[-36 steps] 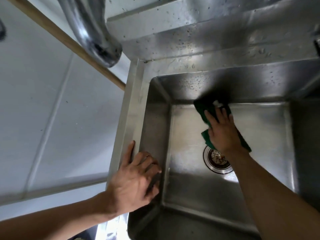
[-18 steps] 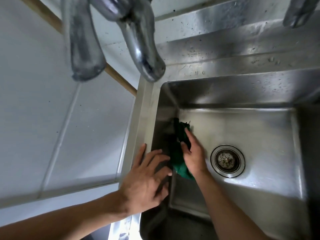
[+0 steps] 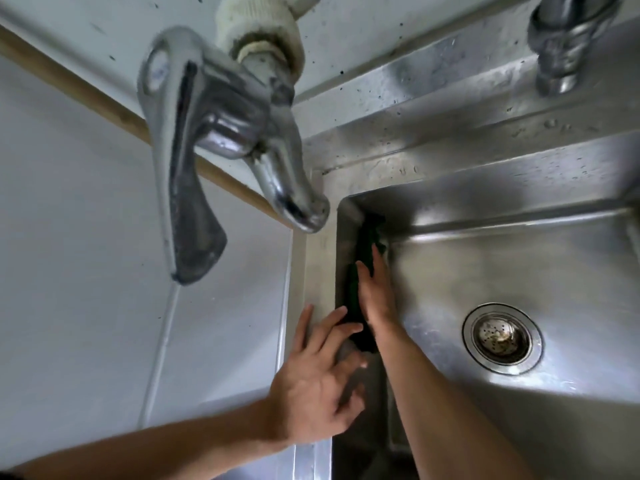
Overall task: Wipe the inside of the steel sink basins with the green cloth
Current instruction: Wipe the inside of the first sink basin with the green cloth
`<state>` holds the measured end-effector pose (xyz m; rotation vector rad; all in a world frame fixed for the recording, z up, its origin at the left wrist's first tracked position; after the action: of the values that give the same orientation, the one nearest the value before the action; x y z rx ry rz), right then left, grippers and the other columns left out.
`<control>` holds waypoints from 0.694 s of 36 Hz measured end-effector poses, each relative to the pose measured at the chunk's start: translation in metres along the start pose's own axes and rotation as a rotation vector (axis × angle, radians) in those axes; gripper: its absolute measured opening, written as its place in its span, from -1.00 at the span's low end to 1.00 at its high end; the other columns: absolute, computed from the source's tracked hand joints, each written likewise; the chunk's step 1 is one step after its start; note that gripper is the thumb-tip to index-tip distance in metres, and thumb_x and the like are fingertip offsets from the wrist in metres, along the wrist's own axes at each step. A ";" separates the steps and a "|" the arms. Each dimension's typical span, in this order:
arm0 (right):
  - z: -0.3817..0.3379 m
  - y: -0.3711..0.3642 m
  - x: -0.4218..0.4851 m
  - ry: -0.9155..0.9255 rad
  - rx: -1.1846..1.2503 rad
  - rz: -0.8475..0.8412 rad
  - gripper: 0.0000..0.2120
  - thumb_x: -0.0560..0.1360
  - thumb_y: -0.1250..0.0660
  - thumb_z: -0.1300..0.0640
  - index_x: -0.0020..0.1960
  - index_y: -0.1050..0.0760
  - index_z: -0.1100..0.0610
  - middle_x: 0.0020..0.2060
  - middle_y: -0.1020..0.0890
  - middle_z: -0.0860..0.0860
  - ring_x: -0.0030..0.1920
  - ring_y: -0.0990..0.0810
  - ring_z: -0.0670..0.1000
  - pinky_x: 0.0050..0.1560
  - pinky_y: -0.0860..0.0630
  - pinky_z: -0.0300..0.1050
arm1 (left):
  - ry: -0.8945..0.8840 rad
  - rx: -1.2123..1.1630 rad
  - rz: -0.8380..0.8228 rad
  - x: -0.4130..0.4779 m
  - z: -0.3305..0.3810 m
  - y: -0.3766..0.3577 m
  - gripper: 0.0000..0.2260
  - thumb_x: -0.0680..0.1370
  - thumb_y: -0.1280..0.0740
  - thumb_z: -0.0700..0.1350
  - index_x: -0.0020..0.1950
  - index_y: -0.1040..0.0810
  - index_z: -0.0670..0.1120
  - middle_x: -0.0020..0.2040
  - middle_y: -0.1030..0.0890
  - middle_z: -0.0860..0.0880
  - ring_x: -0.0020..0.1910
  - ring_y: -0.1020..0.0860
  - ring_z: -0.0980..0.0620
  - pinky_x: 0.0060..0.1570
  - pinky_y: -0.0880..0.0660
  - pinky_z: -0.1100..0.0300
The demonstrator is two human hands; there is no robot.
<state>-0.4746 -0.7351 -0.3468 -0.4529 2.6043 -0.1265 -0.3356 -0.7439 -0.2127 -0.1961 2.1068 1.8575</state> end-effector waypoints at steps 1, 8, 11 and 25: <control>-0.004 -0.001 -0.004 0.037 -0.010 -0.008 -0.50 0.66 -0.16 0.10 0.57 -0.18 -0.05 0.57 -0.19 0.00 0.54 -0.18 0.01 0.48 -0.14 -0.13 | -0.006 -0.006 0.002 0.000 0.001 0.000 -0.70 0.42 -0.38 0.18 0.08 -0.64 0.09 0.41 -0.50 -0.02 0.63 -0.23 -0.10 0.61 -0.04 -0.33; -0.016 -0.005 -0.007 0.310 -0.003 -0.104 -0.53 0.65 -0.17 0.13 0.48 -0.20 -0.20 0.51 -0.20 -0.11 0.49 -0.12 -0.29 0.47 -0.12 -0.34 | -0.011 0.017 0.008 0.002 0.002 0.001 -0.72 0.40 -0.38 0.16 0.04 -0.67 0.10 0.34 -0.52 -0.02 0.60 -0.30 -0.12 0.56 -0.15 -0.38; 0.025 0.000 0.014 0.127 -0.049 -0.083 -0.50 0.64 -0.15 0.14 0.55 -0.18 -0.08 0.55 -0.18 -0.02 0.55 -0.15 0.01 0.54 -0.10 -0.06 | -0.010 0.012 0.010 0.001 0.002 0.000 -0.72 0.40 -0.38 0.16 0.04 -0.67 0.10 0.36 -0.51 0.00 0.61 -0.27 -0.10 0.56 -0.15 -0.38; 0.019 -0.001 0.014 0.065 -0.011 -0.019 -0.53 0.66 -0.14 -0.07 0.55 -0.22 -0.06 0.51 -0.33 -0.03 0.49 -0.29 -0.03 0.41 -0.21 -0.21 | -0.008 -0.058 0.040 -0.001 0.000 -0.002 -0.75 0.41 -0.40 0.13 0.03 -0.63 0.08 0.25 -0.56 -0.02 0.59 -0.31 -0.08 0.54 -0.16 -0.41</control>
<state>-0.4767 -0.7410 -0.3692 -0.4846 2.6662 -0.1356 -0.3338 -0.7438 -0.2143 -0.1608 2.0669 1.9409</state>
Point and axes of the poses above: each hand's wrist, its own x-axis towards the middle knuckle, its own y-axis out of the back of the hand, z = x × y, the point moved 7 cm from there along x, towards the middle knuckle
